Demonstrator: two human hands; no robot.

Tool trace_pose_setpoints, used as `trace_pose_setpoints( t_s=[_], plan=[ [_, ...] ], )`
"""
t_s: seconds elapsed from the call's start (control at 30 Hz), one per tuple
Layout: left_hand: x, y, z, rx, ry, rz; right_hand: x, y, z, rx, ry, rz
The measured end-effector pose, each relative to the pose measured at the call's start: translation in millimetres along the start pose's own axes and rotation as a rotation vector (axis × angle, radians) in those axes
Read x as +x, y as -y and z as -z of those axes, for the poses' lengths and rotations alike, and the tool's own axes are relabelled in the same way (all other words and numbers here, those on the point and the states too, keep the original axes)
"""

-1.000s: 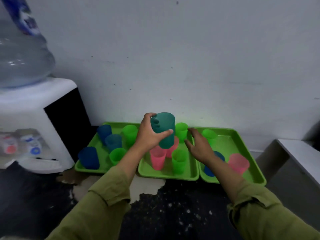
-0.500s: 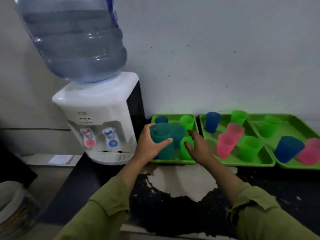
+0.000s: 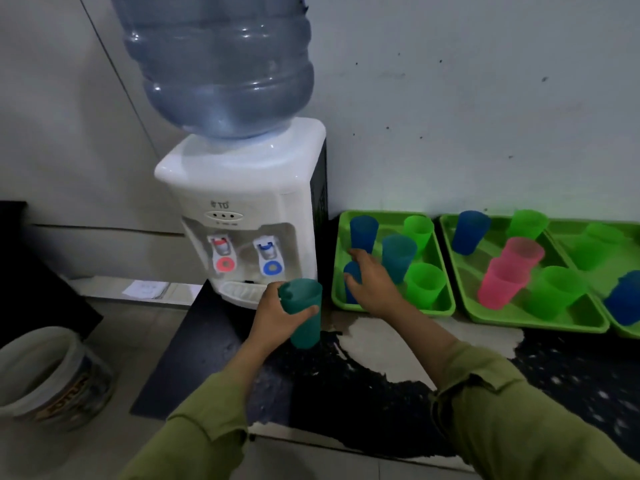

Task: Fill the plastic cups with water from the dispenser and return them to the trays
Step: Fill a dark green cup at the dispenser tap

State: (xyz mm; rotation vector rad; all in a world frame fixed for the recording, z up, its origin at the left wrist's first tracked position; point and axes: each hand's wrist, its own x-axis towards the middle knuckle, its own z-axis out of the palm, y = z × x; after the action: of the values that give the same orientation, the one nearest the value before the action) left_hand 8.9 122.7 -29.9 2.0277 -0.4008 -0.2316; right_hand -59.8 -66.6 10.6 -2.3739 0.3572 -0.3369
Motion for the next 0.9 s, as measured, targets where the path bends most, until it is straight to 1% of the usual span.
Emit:
trace_pose_setpoints(
  t_s=[0.1,0.23,0.37,0.47,0.63,0.77,0.9],
  plan=[
    [5.3,7.4,8.1,0.013,0.006,0.038,18.1,9.9,-4.0,0.015,0.02,0.025],
    [10.6,19.1,12.5,0.032,-0.012,0.045,40.8,21.9,-11.6,0.056,0.017,0.058],
    [14.3,31.0,14.8,0.027,-0.014,0.081,59.2,36.6,-19.3,0.08,-0.024,0.067],
    [24.8,37.1,20.4,-0.006,-0.028,0.061,70.7,45.4,-28.7,0.097,-0.058,0.069],
    [49.1,44.6,31.8,-0.09,0.026,0.037,78.6,60.6,-39.9,0.193,-0.169,0.051],
    [68.6,47.8,40.7,-0.117,0.118,0.017,79.9,68.9,-49.5,0.207,-0.28,0.047],
    [84.8,45.5,50.0,-0.107,0.149,-0.048,80.7,73.1,-57.7,0.204,-0.337,0.001]
  ],
)
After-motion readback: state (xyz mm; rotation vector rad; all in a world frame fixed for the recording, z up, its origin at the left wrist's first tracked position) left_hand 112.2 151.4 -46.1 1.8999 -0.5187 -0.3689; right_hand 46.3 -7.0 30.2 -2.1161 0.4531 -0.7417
